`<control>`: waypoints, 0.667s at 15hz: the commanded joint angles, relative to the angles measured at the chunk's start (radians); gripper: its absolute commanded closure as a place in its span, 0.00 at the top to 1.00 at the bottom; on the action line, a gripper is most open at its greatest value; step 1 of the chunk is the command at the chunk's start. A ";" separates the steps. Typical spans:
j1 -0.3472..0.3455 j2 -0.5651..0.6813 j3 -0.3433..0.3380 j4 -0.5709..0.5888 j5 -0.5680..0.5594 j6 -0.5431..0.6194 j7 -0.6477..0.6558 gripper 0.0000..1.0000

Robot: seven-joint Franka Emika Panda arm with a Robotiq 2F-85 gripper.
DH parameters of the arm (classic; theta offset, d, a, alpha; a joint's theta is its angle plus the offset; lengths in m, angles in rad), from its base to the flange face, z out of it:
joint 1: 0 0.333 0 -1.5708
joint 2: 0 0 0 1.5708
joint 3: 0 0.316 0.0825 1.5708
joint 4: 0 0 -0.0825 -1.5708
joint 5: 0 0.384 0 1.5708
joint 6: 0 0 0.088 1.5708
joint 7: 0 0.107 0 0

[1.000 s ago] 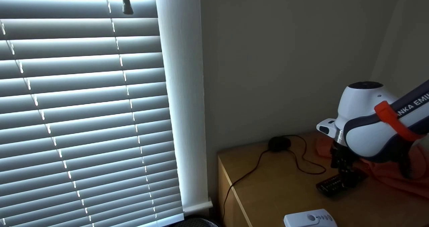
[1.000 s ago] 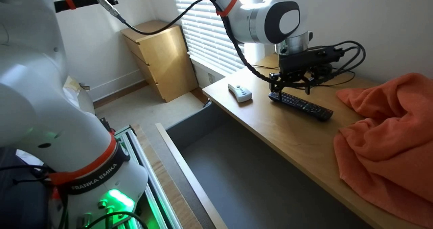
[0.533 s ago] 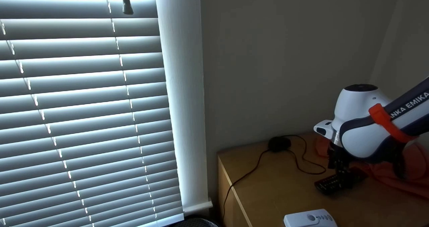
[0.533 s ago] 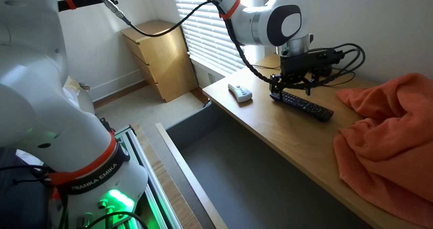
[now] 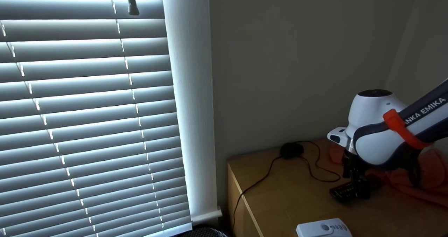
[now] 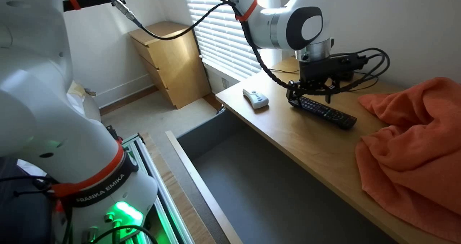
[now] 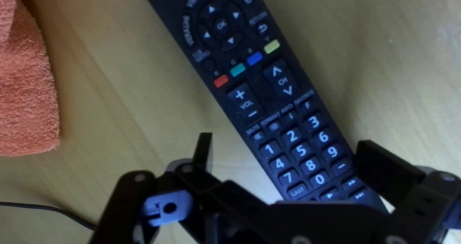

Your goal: Turn the black remote control to the right.

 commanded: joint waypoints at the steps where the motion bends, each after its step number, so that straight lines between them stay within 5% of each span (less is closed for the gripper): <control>1: -0.017 0.028 0.010 0.033 0.014 -0.057 -0.042 1.00; 10: -0.042 0.007 0.023 0.043 0.051 -0.076 -0.111 1.00</control>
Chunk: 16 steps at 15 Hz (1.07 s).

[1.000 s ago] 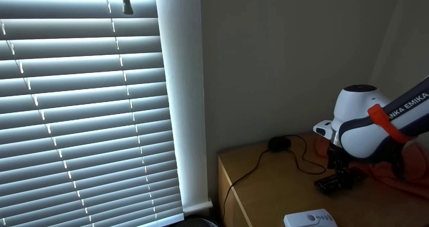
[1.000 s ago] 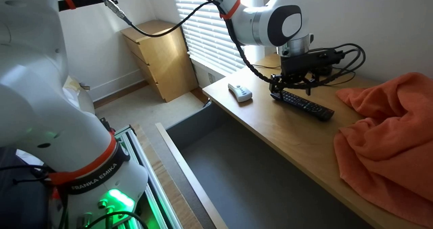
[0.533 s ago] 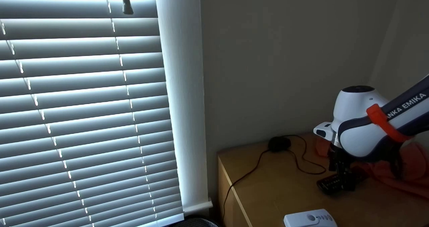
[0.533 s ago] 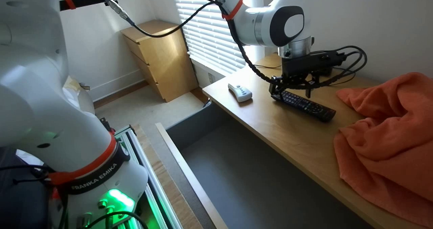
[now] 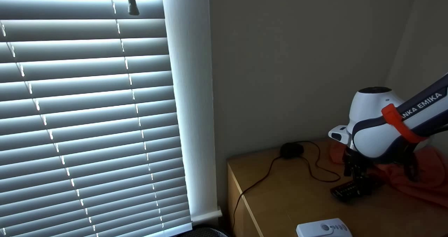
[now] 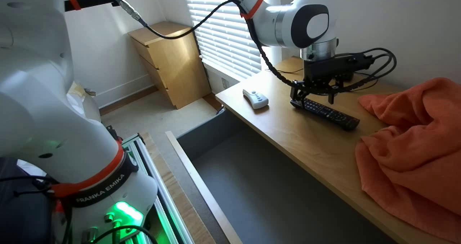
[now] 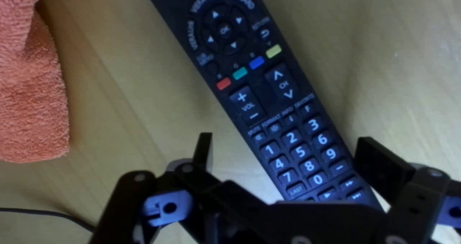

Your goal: Turn the black remote control to the right.

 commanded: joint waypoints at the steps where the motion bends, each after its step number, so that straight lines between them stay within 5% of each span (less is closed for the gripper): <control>1: -0.028 -0.002 0.023 0.009 0.031 -0.038 -0.064 1.00; 16: -0.042 -0.012 0.028 0.047 0.098 -0.163 -0.211 1.00</control>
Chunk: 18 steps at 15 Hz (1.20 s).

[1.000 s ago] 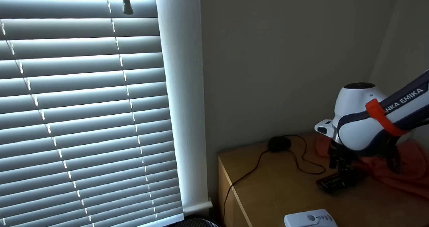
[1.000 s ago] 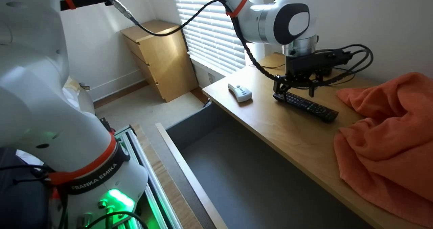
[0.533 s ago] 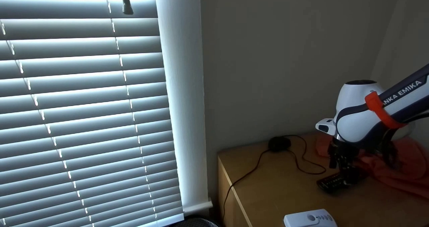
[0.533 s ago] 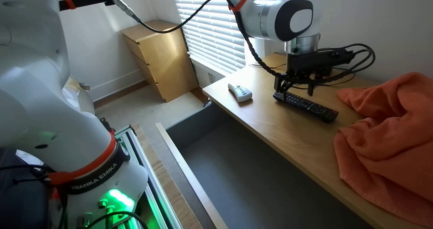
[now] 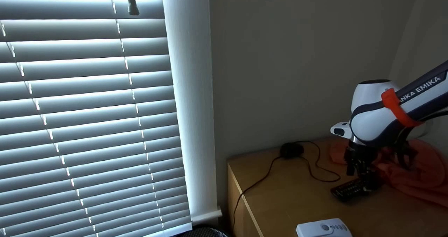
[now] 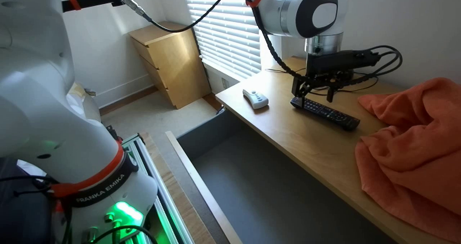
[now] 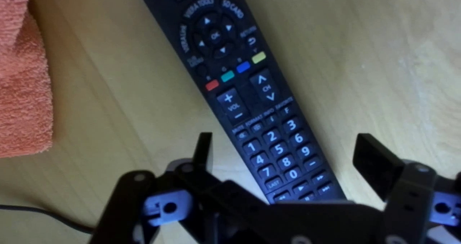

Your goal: Turn the black remote control to the right.

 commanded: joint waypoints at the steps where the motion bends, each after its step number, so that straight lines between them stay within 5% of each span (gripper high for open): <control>1: -0.011 0.010 0.005 0.003 0.015 -0.014 -0.073 1.00; 12: -0.008 0.041 -0.006 0.005 0.017 0.056 -0.089 1.00; 13: -0.004 0.042 -0.010 0.007 0.012 0.047 -0.084 0.75; 14: -0.003 0.042 -0.012 0.008 0.009 0.042 -0.081 0.74; 18: 0.010 0.041 -0.024 0.015 0.006 0.006 -0.048 0.42</control>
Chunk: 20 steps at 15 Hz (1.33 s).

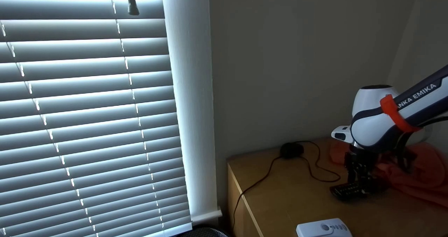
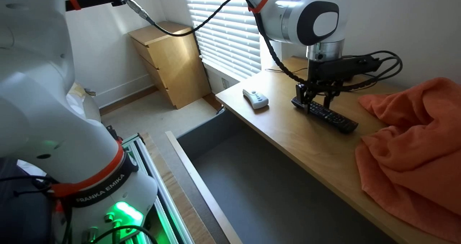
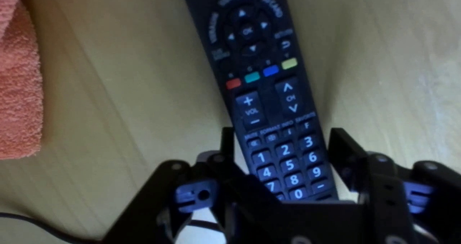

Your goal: Turn the black remote control to the right.

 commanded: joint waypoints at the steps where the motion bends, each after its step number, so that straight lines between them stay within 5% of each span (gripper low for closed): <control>1: 0.021 0.007 -0.022 0.016 -0.004 -0.043 0.046 0.37; 7: 0.075 0.001 -0.052 0.063 0.016 -0.174 0.371 0.33; 20: 0.076 0.070 -0.055 0.197 0.099 -0.244 0.993 0.33</control>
